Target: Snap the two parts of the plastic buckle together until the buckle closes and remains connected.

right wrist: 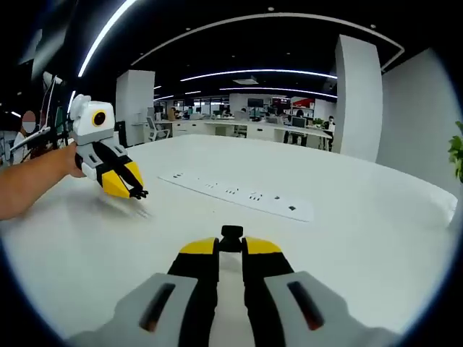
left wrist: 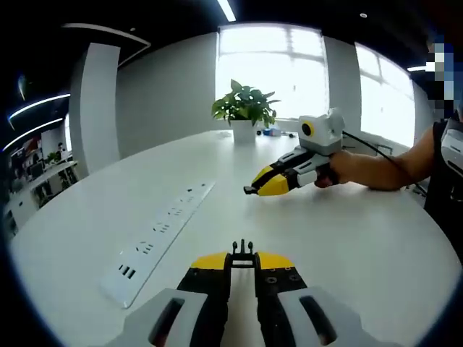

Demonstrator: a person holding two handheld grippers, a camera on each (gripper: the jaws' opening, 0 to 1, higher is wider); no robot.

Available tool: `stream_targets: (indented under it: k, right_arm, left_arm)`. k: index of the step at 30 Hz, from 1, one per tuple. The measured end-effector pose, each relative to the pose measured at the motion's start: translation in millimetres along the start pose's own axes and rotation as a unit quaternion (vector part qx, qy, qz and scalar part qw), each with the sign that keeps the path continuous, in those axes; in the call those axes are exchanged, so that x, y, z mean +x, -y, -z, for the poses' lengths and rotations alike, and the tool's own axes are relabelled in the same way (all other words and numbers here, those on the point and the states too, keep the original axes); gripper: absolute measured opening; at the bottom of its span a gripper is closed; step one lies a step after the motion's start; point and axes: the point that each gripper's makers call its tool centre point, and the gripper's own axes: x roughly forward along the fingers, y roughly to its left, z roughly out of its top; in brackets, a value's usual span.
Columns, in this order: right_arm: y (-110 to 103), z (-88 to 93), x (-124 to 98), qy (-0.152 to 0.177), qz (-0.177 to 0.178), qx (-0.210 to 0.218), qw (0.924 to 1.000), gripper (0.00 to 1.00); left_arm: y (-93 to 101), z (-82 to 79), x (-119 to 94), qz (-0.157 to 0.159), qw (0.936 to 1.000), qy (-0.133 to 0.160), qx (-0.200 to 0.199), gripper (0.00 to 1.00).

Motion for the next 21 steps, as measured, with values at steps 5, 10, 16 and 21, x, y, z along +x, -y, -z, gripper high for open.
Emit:
stream_targets:
  k: [5,10,16,21]
  right_arm:
    - [-7,-6.9,-2,0.004,-0.011,-0.009,0.9999,0.11]
    - [-13,-8.1,-3,0.003,-0.024,-0.009,0.9997,0.11]
    - [-16,-15.2,-7,0.007,-0.033,-0.022,0.9992,0.10]
    - [-24,-20.4,-10,0.008,-0.054,-0.035,0.9979,0.10]
  left_arm:
    - [0.6,-5.3,-3,-0.018,0.9998,0.005,0.000,0.10]
    - [6.4,-3.5,-7,-0.035,0.9993,0.009,-0.008,0.10]
    - [8.3,-7.6,-14,-0.040,0.9989,0.022,-0.011,0.10]
    - [12.5,-11.7,-19,-0.046,0.9986,0.025,-0.009,0.10]
